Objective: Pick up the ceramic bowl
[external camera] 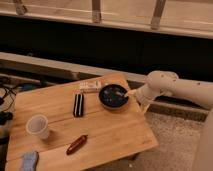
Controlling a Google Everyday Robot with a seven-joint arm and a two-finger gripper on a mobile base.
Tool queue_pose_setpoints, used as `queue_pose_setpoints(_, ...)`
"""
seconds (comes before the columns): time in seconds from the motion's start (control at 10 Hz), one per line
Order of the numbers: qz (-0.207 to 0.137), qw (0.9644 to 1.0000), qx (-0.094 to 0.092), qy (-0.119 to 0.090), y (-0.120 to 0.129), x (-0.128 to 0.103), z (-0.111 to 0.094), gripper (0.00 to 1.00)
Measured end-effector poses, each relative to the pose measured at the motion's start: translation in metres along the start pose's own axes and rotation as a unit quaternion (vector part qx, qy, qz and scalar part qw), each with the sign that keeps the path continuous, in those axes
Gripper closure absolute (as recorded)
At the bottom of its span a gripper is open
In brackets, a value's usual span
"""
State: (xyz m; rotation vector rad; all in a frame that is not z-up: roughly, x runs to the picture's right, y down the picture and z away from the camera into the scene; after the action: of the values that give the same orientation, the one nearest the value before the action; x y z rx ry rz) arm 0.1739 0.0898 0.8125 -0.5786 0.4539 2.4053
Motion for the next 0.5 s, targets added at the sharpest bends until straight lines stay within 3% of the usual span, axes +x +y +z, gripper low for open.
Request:
queue_pose_setpoints(0.3,-0.005,0.9998,-0.018,0.006,0.026,-0.018,0.009,0.20)
queue_pose_setpoints(0.5,-0.013,0.9995,-0.021,0.018,0.049,-0.015,0.023,0.20)
